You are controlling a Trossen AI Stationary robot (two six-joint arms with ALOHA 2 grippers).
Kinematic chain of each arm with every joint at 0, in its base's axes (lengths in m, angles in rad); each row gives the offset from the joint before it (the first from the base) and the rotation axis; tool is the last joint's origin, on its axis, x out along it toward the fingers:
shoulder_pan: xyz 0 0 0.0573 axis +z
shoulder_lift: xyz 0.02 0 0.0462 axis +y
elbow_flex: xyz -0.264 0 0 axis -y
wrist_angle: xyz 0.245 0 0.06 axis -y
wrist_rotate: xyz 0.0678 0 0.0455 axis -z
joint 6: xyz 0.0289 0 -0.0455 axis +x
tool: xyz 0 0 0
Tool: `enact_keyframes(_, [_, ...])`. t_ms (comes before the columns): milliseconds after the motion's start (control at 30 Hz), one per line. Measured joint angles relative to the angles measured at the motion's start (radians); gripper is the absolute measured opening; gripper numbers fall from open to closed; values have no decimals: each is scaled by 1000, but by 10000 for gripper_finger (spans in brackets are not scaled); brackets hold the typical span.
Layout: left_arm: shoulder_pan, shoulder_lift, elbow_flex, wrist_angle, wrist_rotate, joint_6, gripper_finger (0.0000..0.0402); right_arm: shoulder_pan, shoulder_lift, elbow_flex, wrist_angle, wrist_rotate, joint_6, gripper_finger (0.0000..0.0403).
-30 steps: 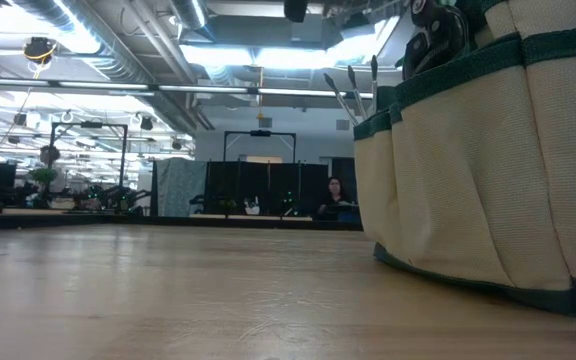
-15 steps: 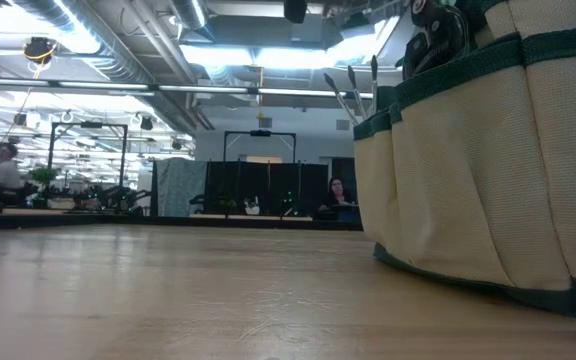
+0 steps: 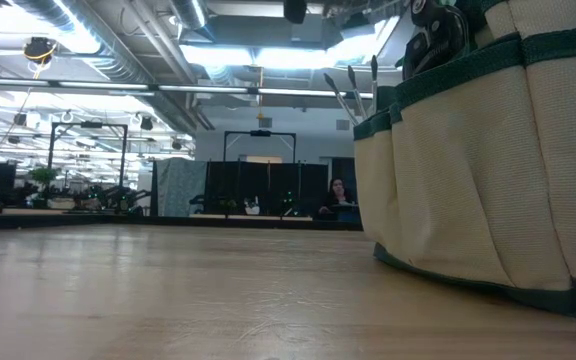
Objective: Pick & Place Garden tools in Gardening bag
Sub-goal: Return to Home Position
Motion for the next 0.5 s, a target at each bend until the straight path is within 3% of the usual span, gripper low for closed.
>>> enact_keyframes(167, [0,0,0,-18,0,0,145,0,0,3,19,-20,101,323])
enact_keyframes(500, [0,0,0,-19,0,0,145,0,1,2,22,-28,77,323])
